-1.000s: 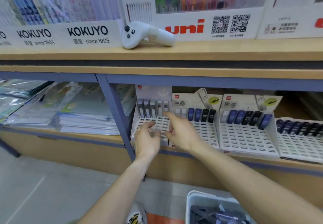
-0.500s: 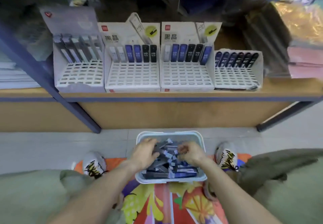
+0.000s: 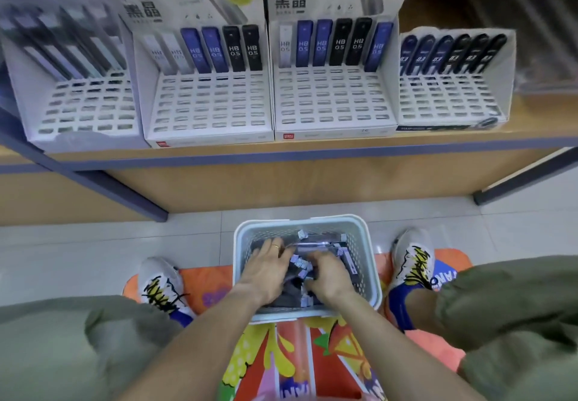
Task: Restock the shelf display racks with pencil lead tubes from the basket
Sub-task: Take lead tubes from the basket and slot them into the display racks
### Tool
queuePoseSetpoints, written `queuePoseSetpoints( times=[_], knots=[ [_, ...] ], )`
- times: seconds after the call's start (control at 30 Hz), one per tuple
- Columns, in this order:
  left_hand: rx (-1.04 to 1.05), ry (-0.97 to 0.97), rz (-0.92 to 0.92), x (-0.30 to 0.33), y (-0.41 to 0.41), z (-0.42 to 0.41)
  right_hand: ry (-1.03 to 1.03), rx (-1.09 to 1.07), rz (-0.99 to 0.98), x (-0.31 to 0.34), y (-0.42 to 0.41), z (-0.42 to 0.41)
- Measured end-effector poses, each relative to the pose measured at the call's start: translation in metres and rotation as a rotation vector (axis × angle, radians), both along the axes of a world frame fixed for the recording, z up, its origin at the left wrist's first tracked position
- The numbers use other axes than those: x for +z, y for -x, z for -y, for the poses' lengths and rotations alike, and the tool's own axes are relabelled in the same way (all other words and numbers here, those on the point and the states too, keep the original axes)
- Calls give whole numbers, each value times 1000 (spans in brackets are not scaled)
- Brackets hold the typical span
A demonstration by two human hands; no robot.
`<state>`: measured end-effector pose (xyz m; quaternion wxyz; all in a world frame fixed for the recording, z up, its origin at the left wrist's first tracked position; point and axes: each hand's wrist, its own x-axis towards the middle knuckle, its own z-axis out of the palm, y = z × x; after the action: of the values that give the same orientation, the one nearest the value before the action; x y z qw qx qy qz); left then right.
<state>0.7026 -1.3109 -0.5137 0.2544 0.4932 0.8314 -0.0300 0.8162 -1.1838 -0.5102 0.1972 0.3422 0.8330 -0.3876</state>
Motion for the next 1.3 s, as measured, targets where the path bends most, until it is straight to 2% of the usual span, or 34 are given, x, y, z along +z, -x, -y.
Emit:
queuePoseSetpoints(
  times=[0.27,0.63,0.9,1.17,1.3],
  knots=[
    [37,-80,52,-12,8,13,19,-41,25,-12,5,-3],
    [-2,-234,42,-10,6,16,302,-423,-126,9,4,-20],
    [155,-310,126,1,-2,1,362,-551,-302,32,3,-21],
    [388,-391,375,15,-13,-10,389,-655,-393,39,-5,-34],
    [603,-447,541,23,-7,-20,424,-694,-433,45,-3,-45]
  ],
)
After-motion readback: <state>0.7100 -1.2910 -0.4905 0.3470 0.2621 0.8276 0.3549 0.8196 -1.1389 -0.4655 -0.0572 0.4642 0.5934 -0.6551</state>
